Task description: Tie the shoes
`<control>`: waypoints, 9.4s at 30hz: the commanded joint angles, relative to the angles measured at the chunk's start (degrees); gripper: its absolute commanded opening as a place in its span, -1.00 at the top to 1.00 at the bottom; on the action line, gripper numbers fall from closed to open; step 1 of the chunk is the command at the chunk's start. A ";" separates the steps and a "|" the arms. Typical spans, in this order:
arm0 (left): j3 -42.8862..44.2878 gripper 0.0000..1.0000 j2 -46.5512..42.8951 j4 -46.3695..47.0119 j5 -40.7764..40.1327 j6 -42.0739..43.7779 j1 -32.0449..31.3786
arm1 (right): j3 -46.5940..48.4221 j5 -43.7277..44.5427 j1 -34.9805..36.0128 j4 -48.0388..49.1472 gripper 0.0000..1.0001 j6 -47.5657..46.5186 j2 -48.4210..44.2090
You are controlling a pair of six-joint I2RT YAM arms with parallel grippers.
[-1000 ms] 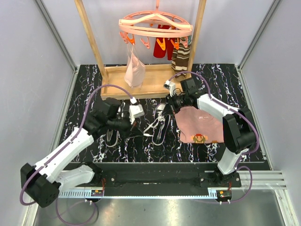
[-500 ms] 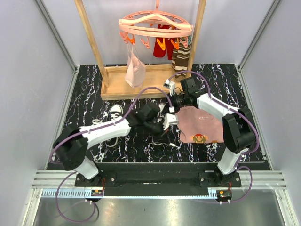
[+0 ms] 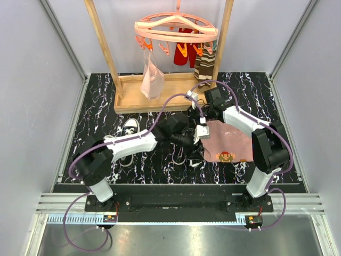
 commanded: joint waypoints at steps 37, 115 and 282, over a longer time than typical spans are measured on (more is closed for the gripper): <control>7.03 0.34 0.15 -6.75 3.39 10.62 21.79 | 0.41 -4.37 1.57 1.49 1.00 -3.55 -1.74; -10.89 1.00 -11.89 -0.77 -0.56 -11.70 27.86 | -19.54 24.11 10.18 8.69 1.00 6.03 -15.71; 4.83 0.17 10.34 -6.31 10.16 -7.48 21.88 | -13.30 24.90 9.04 8.52 1.00 6.91 -9.47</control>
